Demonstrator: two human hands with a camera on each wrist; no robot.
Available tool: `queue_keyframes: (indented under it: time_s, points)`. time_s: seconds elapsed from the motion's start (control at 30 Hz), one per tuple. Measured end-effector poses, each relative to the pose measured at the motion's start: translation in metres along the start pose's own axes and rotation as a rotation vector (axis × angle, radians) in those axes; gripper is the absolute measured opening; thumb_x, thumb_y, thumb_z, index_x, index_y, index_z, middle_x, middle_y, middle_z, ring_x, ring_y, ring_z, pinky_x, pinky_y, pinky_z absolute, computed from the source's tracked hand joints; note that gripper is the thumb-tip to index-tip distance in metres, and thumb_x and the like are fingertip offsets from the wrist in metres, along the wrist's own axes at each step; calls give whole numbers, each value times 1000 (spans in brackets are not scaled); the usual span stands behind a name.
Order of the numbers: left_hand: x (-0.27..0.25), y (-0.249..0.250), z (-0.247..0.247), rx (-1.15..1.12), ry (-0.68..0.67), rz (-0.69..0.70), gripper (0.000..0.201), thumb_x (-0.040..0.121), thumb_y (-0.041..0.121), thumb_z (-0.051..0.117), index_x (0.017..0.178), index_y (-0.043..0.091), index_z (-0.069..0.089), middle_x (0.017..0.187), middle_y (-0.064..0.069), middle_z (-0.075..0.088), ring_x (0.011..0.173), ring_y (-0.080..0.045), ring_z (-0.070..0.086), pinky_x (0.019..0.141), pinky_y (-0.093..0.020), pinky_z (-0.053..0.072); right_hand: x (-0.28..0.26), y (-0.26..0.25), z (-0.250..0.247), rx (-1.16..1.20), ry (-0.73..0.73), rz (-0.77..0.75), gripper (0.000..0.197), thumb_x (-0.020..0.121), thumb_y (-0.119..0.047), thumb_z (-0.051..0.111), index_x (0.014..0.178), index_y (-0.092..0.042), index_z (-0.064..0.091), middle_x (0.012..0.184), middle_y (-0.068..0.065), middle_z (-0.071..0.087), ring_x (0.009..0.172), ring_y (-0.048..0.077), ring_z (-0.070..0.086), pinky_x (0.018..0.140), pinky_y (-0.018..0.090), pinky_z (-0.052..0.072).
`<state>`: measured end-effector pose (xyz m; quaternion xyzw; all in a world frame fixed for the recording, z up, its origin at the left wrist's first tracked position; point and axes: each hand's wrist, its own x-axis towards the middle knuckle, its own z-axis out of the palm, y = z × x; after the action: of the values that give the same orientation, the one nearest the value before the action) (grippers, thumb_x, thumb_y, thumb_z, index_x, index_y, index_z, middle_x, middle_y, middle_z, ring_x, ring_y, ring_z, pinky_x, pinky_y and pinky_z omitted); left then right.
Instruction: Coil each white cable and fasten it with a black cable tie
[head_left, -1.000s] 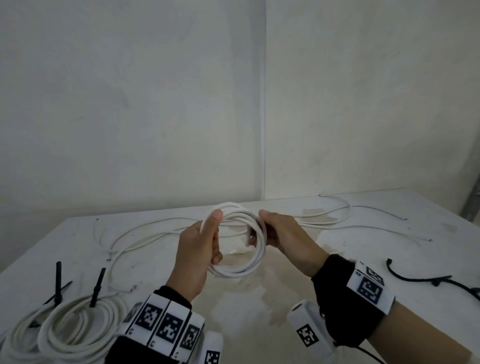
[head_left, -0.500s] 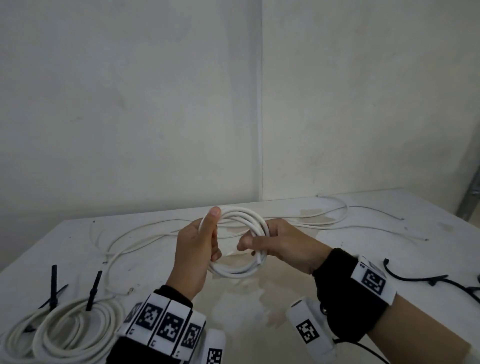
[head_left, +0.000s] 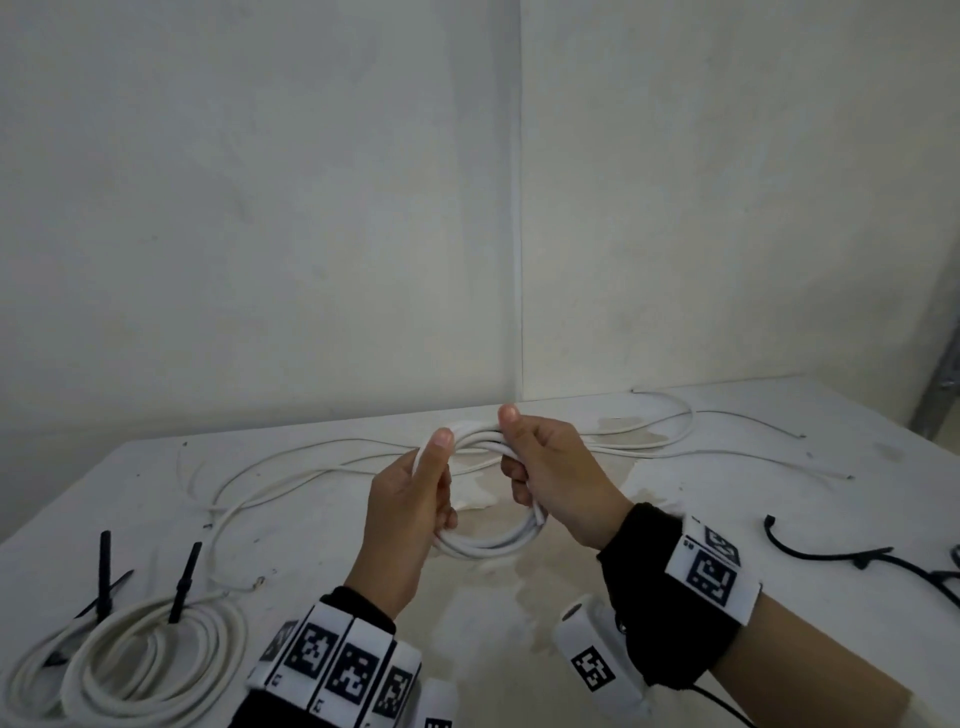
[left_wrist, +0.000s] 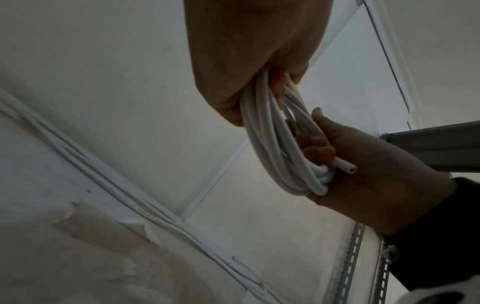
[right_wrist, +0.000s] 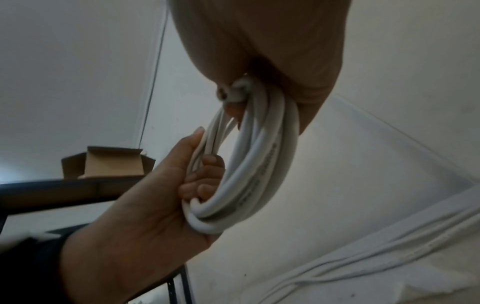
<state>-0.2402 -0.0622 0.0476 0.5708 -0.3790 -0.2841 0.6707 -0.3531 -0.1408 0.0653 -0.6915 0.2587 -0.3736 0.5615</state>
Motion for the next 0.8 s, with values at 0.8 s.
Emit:
queue_keyframes:
  time_s: [0.8]
  points:
    - [-3, 10, 11, 116, -212, -161, 50, 90, 46, 46, 59, 8, 56, 43, -2, 47, 40, -15, 47, 58, -31, 46, -9, 11, -16, -157, 42, -104, 46, 93, -43, 35, 62, -9, 40, 49, 1, 34, 39, 7, 31, 41, 18, 28]
